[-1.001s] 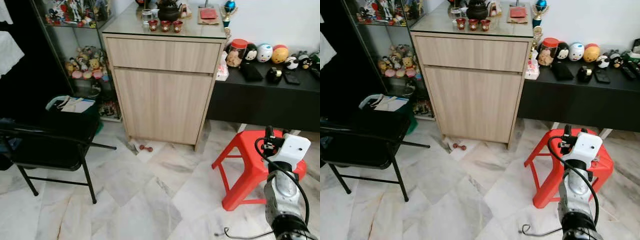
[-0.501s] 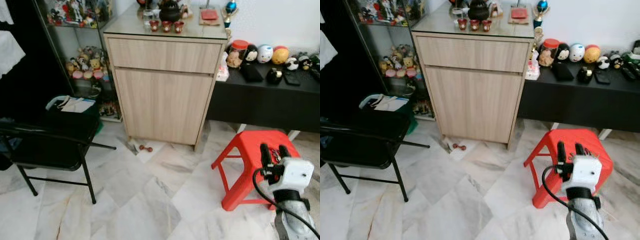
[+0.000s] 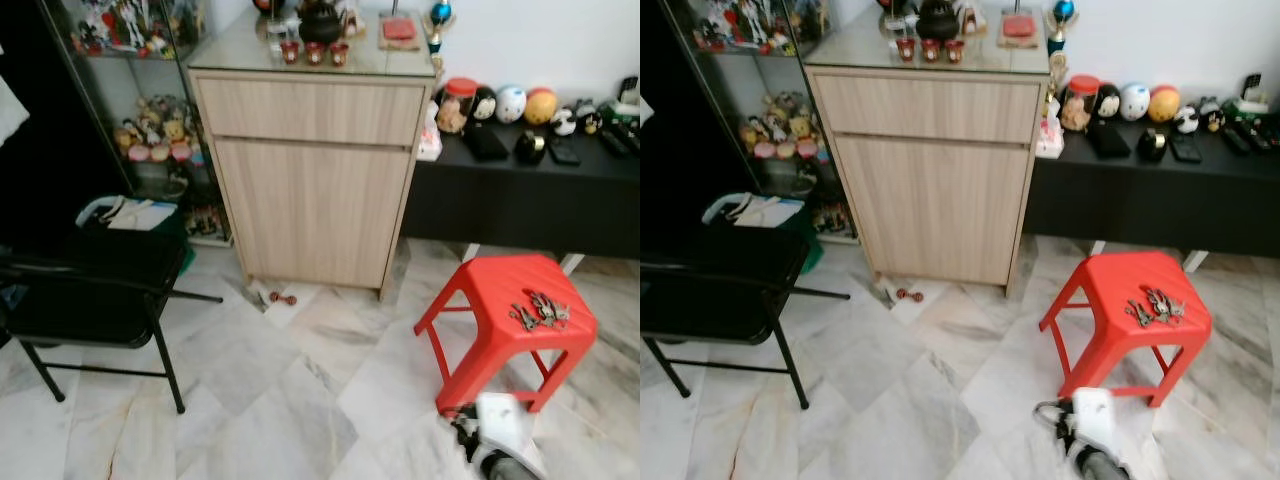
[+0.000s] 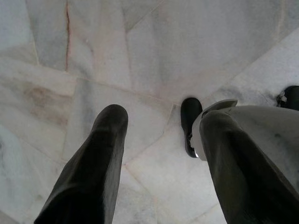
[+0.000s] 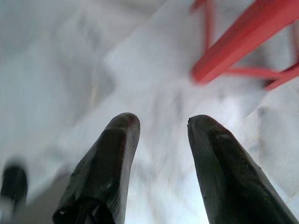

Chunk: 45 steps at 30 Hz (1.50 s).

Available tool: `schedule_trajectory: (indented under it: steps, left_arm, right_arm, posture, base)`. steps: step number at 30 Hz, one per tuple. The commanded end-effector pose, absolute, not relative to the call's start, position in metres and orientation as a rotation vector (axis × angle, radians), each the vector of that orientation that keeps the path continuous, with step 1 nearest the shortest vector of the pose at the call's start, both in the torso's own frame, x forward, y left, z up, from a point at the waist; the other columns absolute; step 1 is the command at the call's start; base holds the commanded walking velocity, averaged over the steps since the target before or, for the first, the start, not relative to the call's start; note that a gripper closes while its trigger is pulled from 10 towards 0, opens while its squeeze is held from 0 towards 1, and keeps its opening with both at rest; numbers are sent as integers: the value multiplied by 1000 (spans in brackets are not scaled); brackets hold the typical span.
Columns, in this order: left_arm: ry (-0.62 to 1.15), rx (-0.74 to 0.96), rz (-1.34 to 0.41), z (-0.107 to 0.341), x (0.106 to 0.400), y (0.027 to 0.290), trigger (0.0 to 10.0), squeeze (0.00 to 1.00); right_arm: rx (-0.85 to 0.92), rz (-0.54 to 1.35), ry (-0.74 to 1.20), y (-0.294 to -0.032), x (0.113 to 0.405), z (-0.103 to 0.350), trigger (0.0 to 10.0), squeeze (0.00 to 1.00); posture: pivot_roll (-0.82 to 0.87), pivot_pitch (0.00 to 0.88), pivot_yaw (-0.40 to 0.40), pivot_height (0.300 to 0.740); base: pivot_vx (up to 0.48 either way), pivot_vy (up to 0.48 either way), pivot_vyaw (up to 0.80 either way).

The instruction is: Hang keys on a hook

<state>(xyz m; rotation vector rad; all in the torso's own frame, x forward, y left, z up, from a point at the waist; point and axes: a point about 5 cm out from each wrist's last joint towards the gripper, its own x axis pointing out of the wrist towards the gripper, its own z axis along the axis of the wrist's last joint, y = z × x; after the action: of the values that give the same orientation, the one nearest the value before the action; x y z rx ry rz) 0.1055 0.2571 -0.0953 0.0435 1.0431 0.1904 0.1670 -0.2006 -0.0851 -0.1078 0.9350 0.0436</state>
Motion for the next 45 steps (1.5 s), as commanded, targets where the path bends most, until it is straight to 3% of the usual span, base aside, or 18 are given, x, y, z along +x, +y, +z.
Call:
schedule_trajectory:
  steps: [1,9,18,34,37,45]
  left_arm:
    - [1065,32,181,-98,100,255,10000,0]
    - [1080,48,162,-98,98,256,10000,0]
    - [1087,80,128,-98,97,256,10000,0]
    - [1091,81,111,-98,96,256,10000,0]
    - [1091,81,109,-98,96,256,10000,0]
    - [1088,77,106,-98,97,256,10000,0]
  right_arm:
    - [-72,32,993,-201,152,-92,10000,0]
    - [-20,-1,1079,-176,117,-109,10000,0]
    - [31,-29,1090,-152,109,-112,10000,0]
    - [70,-93,1032,-131,103,-112,10000,0]
    - [64,-117,992,-162,126,-106,10000,0]
    - [47,-120,1005,-170,130,-105,10000,0]
  posture:
    - [-9,0,-31,740]
    - [-21,0,-26,740]
    - [-22,0,-26,740]
    - [-24,0,-21,740]
    - [-22,0,-20,740]
    - [-19,0,-22,740]
  base:
    - [0,0,0]
    - [0,0,0]
    - [0,0,0]
    - [0,-305,0]
    - [0,-317,0]
    - [0,-314,0]
